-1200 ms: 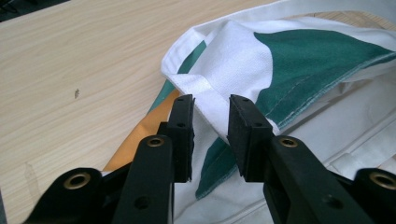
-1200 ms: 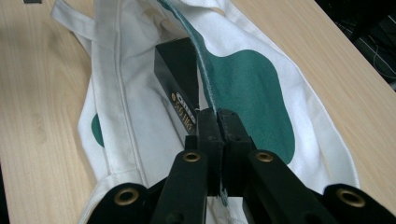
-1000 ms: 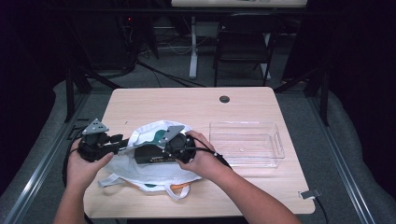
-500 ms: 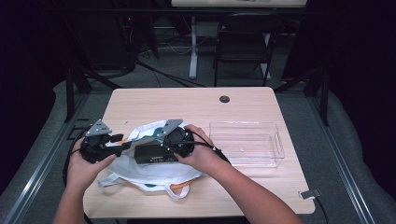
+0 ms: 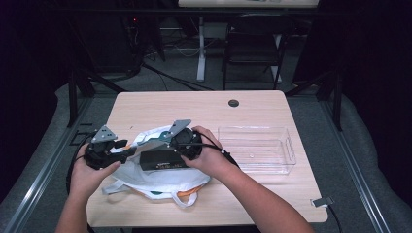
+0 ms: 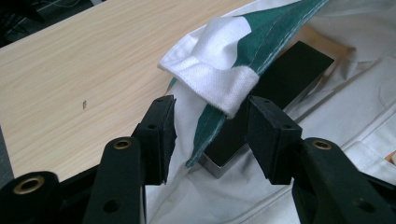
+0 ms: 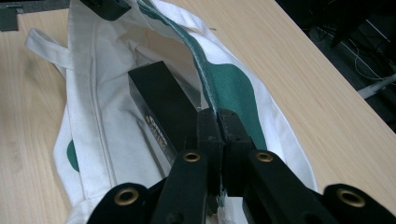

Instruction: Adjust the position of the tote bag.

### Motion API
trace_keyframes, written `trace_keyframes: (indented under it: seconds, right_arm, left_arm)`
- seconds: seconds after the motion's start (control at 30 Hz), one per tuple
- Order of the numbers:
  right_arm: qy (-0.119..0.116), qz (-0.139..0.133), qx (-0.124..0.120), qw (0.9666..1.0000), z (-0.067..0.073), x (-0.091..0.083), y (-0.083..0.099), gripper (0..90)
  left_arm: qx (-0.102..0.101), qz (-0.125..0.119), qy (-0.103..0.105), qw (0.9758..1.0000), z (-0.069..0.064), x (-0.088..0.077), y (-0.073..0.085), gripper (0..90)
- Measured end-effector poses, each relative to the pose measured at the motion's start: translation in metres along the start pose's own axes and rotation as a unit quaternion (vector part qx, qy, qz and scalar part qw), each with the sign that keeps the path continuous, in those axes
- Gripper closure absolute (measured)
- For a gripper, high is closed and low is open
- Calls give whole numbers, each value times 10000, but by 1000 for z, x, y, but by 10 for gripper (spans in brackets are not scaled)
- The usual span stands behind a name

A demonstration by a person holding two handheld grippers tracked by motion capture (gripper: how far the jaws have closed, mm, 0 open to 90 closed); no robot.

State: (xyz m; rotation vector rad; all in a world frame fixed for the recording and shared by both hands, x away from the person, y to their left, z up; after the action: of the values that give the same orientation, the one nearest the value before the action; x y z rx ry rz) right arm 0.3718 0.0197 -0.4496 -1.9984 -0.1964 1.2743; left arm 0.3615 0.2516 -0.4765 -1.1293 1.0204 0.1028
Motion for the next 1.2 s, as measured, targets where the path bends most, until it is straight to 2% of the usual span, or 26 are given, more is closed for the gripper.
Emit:
trace_keyframes:
  seconds: [0.4,0.9,1.03,1.2]
  right_arm:
    - [46,-5,80,10000,-7,0,-2,888]
    - [118,13,150,9998,-15,1,-5,888]
    - [130,-37,202,9997,-17,1,-5,888]
    - [133,-17,201,9997,-19,1,-5,888]
  left_arm:
    - [12,117,-2,9999,1,6,4,554]
    - [88,307,-116,9994,5,14,13,608]
    - [104,266,-152,9995,5,14,13,649]
    - [80,272,-155,9995,6,14,14,657]
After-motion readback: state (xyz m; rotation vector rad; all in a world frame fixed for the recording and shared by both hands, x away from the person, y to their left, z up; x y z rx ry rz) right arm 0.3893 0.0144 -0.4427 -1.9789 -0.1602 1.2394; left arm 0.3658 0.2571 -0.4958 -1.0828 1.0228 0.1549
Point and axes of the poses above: each handheld gripper's, and its own axes: x roughly forward along the jaws, y roughly out of its underside, z roughly to its left, the point moved 4 cm from there along x, roughly forward along the jaws, and after that the axes turned 3 degrees about z, right-handed, at the moved point
